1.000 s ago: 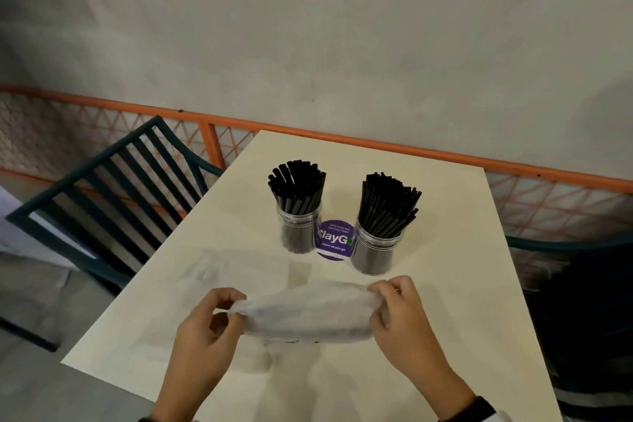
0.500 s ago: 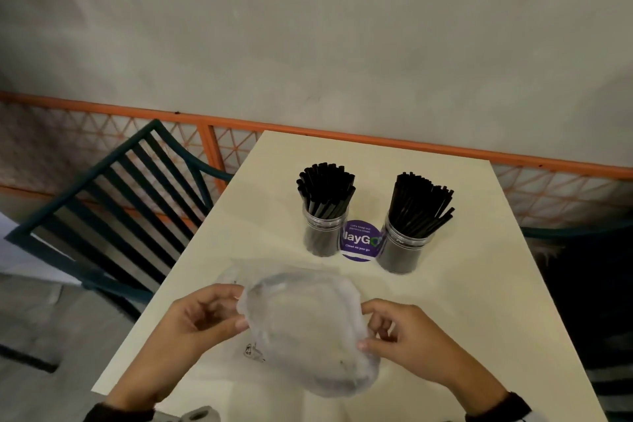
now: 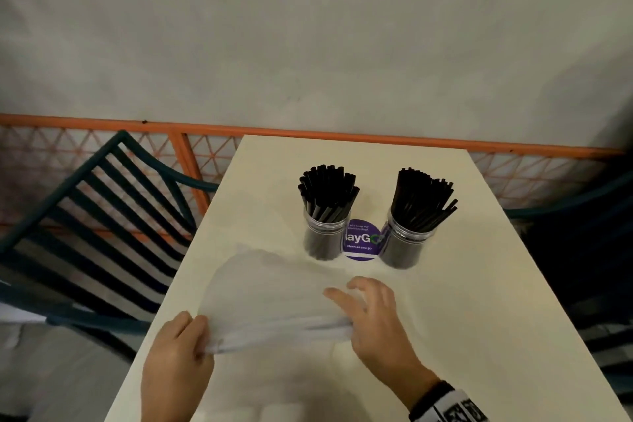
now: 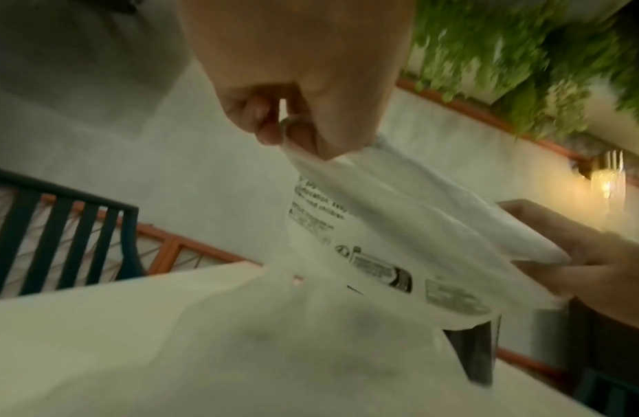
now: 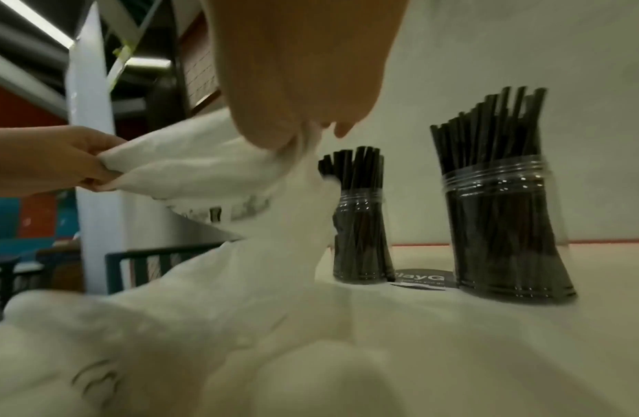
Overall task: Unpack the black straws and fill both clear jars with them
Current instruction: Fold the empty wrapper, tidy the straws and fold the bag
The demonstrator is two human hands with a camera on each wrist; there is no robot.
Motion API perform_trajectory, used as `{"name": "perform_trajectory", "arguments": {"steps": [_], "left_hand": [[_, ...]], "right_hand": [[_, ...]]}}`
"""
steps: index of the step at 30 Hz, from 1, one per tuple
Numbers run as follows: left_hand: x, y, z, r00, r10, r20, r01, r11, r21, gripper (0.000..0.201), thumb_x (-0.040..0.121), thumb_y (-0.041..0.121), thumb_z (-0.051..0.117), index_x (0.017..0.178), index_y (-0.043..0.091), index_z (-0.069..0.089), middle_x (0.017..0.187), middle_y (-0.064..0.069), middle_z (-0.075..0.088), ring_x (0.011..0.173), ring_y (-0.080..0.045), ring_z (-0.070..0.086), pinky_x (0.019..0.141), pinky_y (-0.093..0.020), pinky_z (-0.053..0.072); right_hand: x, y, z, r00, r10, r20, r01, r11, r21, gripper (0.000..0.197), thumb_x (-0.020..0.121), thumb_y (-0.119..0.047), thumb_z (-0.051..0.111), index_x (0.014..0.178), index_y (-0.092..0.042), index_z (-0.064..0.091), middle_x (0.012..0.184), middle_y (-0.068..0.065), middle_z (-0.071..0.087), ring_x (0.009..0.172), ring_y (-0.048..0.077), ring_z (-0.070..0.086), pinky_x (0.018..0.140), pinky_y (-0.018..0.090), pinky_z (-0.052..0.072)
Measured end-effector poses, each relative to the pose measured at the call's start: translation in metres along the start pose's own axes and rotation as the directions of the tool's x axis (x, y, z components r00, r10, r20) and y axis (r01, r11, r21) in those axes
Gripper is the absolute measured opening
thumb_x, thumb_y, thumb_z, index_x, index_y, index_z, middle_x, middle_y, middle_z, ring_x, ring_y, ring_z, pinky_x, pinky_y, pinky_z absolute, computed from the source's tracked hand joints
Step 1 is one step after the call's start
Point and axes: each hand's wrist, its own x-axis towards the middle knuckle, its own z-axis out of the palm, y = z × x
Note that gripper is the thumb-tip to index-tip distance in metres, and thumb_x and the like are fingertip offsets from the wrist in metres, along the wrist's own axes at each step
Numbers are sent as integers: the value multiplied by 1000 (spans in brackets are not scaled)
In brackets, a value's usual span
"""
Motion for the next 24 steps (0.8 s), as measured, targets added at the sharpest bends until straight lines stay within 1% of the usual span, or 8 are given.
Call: {"name": "perform_trajectory", "arguments": {"steps": [3, 5, 8, 11, 13, 16, 19, 24], "left_hand": [[-12, -38, 24, 977, -121, 176, 109, 991, 77, 14, 63, 9, 38, 66, 17, 27, 55, 8, 22, 45, -23, 37, 41, -23, 19], [-18, -54, 30, 935, -169, 313, 133, 982, 131, 17, 73, 13, 47, 72, 23, 32, 58, 10, 24, 51, -30, 53, 46, -28, 32], [-17, -59, 26, 827, -172, 535, 68, 975, 209, 34, 75, 34, 60, 66, 35, 27, 78, 10, 33, 70, -18, 48, 64, -24, 39], [-13, -38, 21, 941, 7, 338, -55, 990, 133, 28, 68, 51, 52, 83, 30, 42, 83, -1, 51, 63, -19, 54, 54, -23, 45], [-9, -23, 36, 966, 121, 229, -151, 981, 119, 43, 83, 53, 40, 103, 18, 54, 103, -10, 59, 92, -27, 57, 74, -31, 50], [-4, -21, 73, 912, 214, 349, -294, 936, 195, 61, 90, 53, 25, 132, 12, 40, 145, -12, 33, 140, -28, 16, 112, -33, 14], [-6, -43, 99, 823, 95, 560, -261, 939, 224, 72, 89, 60, 16, 139, 10, 27, 158, -6, -7, 145, -20, -7, 116, -34, 0], [-14, -58, 109, 774, 19, 633, -155, 975, 161, 72, 84, 68, 19, 118, 10, 45, 156, -5, 10, 144, -8, -1, 116, -27, 2]], "right_hand": [[-5, 0, 23, 861, -199, 469, 273, 957, -96, 73, 81, -61, 46, 142, -46, 9, 154, 1, 10, 138, 21, 5, 112, 39, 0], [-1, -2, 43, 863, -176, 475, 249, 964, -96, 75, 82, -71, 34, 142, -46, -1, 157, -6, -6, 142, 15, -13, 111, 39, -14], [4, -10, 69, 821, 62, 567, 72, 975, -210, 56, 91, -61, 19, 141, -38, 28, 149, 2, 36, 137, 29, 34, 108, 44, 6], [10, 2, 105, 795, 113, 595, 119, 934, -337, 56, 94, -53, 10, 129, -34, 48, 133, 0, 57, 120, 27, 56, 103, 50, 15], [11, 3, 115, 818, 101, 566, 137, 922, -362, 61, 95, -49, 5, 120, -33, 58, 124, -2, 64, 111, 24, 63, 98, 53, 28], [12, 5, 123, 834, 57, 549, 150, 934, -324, 64, 95, -46, 2, 115, -34, 62, 120, -5, 66, 106, 21, 65, 90, 52, 49], [10, 12, 124, 821, 34, 571, 180, 932, -314, 57, 95, -45, 8, 117, -33, 59, 126, -5, 63, 111, 19, 62, 99, 51, 38], [8, 24, 122, 785, -14, 619, 194, 955, -224, 40, 84, -53, 36, 116, -36, 54, 128, -10, 60, 117, 13, 57, 101, 41, 28]]}}
